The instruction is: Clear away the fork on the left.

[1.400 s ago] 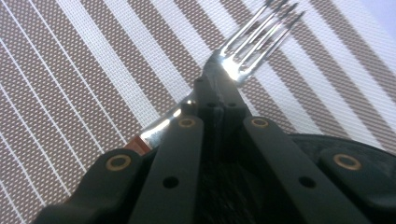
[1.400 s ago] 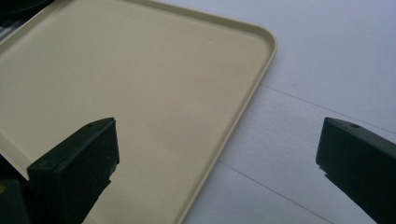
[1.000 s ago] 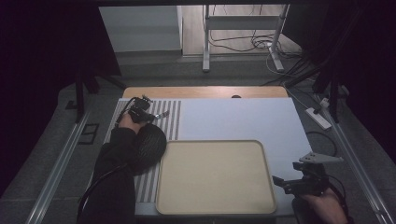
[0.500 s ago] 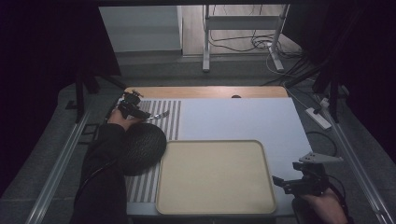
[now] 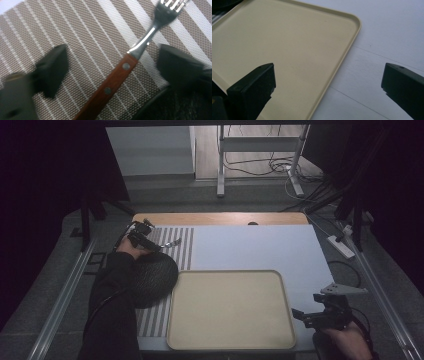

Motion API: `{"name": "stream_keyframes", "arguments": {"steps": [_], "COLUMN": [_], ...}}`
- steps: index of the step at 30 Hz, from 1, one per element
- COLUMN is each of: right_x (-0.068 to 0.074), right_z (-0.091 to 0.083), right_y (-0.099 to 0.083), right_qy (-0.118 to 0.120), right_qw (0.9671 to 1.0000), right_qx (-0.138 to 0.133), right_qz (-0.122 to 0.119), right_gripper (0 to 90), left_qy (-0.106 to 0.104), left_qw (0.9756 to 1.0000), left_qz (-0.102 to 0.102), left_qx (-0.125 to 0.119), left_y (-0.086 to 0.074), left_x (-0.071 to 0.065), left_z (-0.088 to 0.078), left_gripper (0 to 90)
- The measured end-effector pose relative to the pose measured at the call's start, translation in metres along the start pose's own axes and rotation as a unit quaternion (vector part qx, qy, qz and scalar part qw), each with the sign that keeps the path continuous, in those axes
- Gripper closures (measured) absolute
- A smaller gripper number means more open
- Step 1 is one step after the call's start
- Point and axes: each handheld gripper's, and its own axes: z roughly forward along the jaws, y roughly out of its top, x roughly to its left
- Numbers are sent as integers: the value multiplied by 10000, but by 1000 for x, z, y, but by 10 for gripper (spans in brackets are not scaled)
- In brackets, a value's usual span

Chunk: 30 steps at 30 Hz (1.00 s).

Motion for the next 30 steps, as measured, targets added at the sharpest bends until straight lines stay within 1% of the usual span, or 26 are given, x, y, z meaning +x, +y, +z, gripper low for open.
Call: {"name": "stream_keyframes", "arguments": {"steps": [1, 2, 3, 4, 6, 7, 8, 9, 10, 11, 12, 13, 14, 15, 16, 18, 19, 20, 24, 27, 28, 29, 30], "right_x": [0, 0, 0, 0, 0, 0, 0, 0, 0, 0, 1, 0, 0, 0, 0, 0, 0, 0, 1, 0, 0, 0, 0], "right_z": [0, 0, 0, 0, 0, 0, 0, 0, 0, 0, 0, 0, 0, 0, 0, 0, 0, 0, 0, 0, 0, 0, 0], "right_y": [0, 0, 0, 0, 0, 0, 0, 0, 0, 0, 0, 0, 0, 0, 0, 0, 0, 0, 0, 0, 0, 0, 0], "right_qy": [0, 1, 3, 5, 5, 5, 6, 4, -4, 1, 1, -4, -3, -3, 2, 4, 4, -1, 5, 1, 14, 14, 11], "right_qw": [10000, 10000, 10000, 10000, 10000, 10000, 10000, 10000, 10000, 10000, 10000, 10000, 10000, 10000, 10000, 10000, 10000, 10000, 10000, 10000, 10000, 10000, 10000], "right_qx": [0, -2, -3, 1, -3, 0, -1, 4, 13, 7, 6, 13, 10, 10, 3, 3, 3, 14, 7, 13, 3, 3, 6], "right_qz": [0, 1, 2, 2, -1, -4, -14, -22, -30, -29, -32, -37, -36, -36, -34, -36, -36, -34, -36, -30, -14, -14, -3], "right_gripper": [0, 0, 0, 0, 0, 0, 0, 0, 0, 0, 0, 0, 0, 0, 0, 0, 0, 0, 0, 0, 0, 0, 0], "left_qy": [0, -79, -79, -271, -344, -330, -330, -377, -352, -376, -376, -434, -481, -481, -565, -590, -590, -608, -633, -588, -484, -484, -341], "left_qw": [10000, 10000, 10000, 9996, 9992, 9992, 9992, 9990, 9987, 9985, 9985, 9978, 9973, 9973, 9957, 9939, 9939, 9929, 9923, 9915, 9910, 9910, 9907], "left_qz": [0, 24, 24, 51, 143, 188, 188, 213, 320, 358, 358, 470, 519, 519, 713, 911, 911, 1011, 1039, 1136, 1223, 1223, 1298], "left_qx": [0, -4, -4, -58, -131, -138, -138, -135, -159, -164, -164, -183, -186, -186, -192, -189, -189, -182, -233, -253, -258, -258, -224], "left_y": [0, 0, 0, -1, -3, -4, -4, -5, -6, -6, -6, -7, -8, -8, -10, -11, -11, -13, -14, -14, -14, -14, -14], "left_x": [0, 1, 1, 3, 3, 3, 3, 4, 3, 3, 3, 4, 5, 5, 6, 6, 6, 6, 7, 6, 5, 5, 5], "left_z": [0, 1, 1, 1, 0, -1, -1, -2, -3, -4, -4, -4, -4, -4, -5, -6, -6, -6, -6, -6, -7, -7, -9], "left_gripper": [214, 249, 290, 331, 368, 430, 466, 496, 561, 632, 642, 659, 667, 683, 700, 727, 750, 785, 787, 787, 787, 787, 787]}}
